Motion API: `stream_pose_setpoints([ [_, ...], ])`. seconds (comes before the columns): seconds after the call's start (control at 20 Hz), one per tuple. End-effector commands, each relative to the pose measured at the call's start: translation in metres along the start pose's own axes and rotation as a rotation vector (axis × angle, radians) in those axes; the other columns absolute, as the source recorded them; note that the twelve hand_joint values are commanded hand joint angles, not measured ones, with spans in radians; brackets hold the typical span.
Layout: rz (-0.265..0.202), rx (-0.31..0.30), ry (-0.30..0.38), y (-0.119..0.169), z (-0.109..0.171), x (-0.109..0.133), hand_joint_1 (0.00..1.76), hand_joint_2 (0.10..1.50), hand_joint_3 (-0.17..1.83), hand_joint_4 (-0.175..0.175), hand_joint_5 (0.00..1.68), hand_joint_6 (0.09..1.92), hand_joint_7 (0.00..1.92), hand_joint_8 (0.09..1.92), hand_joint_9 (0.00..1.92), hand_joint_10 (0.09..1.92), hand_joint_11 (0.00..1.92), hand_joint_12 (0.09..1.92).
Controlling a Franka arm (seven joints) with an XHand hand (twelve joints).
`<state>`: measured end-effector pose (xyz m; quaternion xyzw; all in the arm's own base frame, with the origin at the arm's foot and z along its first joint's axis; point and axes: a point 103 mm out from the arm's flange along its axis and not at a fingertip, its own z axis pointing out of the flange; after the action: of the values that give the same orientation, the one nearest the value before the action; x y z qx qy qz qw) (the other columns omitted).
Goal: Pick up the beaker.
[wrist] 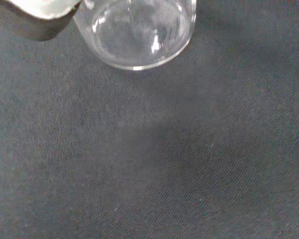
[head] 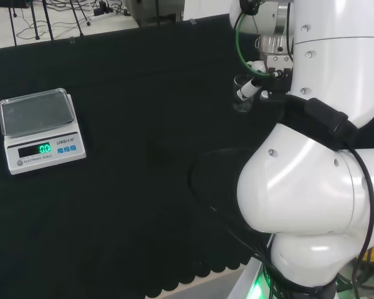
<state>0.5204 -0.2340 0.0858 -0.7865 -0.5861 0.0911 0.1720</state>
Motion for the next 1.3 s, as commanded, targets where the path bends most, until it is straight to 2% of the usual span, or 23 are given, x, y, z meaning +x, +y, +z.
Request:
stream_pose_setpoints([
  [0.05, -0.014, -0.011, -0.001, 0.002, 0.003, 0.004, 0.8, 0.74, 0.23, 0.074, 0.06, 0.09, 0.02, 0.6, 0.11, 0.87, 0.0, 1.1],
  [0.2, -0.015, -0.027, -0.005, 0.003, 0.003, 0.007, 0.83, 0.74, 0.29, 0.072, 0.13, 0.09, 0.08, 0.67, 0.2, 0.88, 0.0, 1.29],
  [0.3, -0.015, -0.041, -0.007, 0.004, 0.004, 0.012, 0.85, 0.73, 0.38, 0.067, 0.22, 0.09, 0.18, 0.74, 0.33, 0.86, 0.01, 1.44],
  [0.4, -0.019, -0.054, -0.001, 0.005, 0.005, 0.016, 0.89, 0.73, 0.49, 0.059, 0.36, 0.15, 0.33, 0.81, 0.49, 0.85, 0.2, 1.45],
  [0.55, -0.025, -0.064, 0.018, 0.006, 0.005, 0.017, 0.96, 0.74, 0.62, 0.04, 0.36, 0.88, 0.51, 0.92, 0.72, 0.88, 0.55, 1.34],
  [0.6, -0.025, -0.063, 0.023, 0.006, 0.004, 0.017, 0.98, 0.75, 0.65, 0.033, 0.35, 1.03, 0.54, 0.96, 0.77, 0.9, 0.63, 1.31],
  [0.7, -0.024, -0.066, 0.031, 0.007, 0.004, 0.016, 1.01, 0.76, 0.68, 0.019, 0.36, 1.21, 0.59, 1.05, 0.84, 0.96, 0.76, 1.27],
  [0.95, -0.022, -0.075, 0.032, 0.008, 0.004, 0.016, 1.06, 0.79, 0.72, -0.011, 0.42, 1.35, 0.64, 1.25, 0.9, 1.13, 0.89, 1.23],
  [1.15, -0.023, -0.079, 0.037, 0.007, -0.001, 0.016, 1.08, 0.8, 0.73, -0.024, 0.46, 1.38, 0.65, 1.31, 0.91, 1.18, 0.91, 1.23],
  [1.3, -0.022, -0.096, 0.034, 0.003, -0.015, 0.017, 1.09, 0.8, 0.74, -0.027, 0.46, 1.39, 0.65, 1.33, 0.91, 1.2, 0.91, 1.23],
])
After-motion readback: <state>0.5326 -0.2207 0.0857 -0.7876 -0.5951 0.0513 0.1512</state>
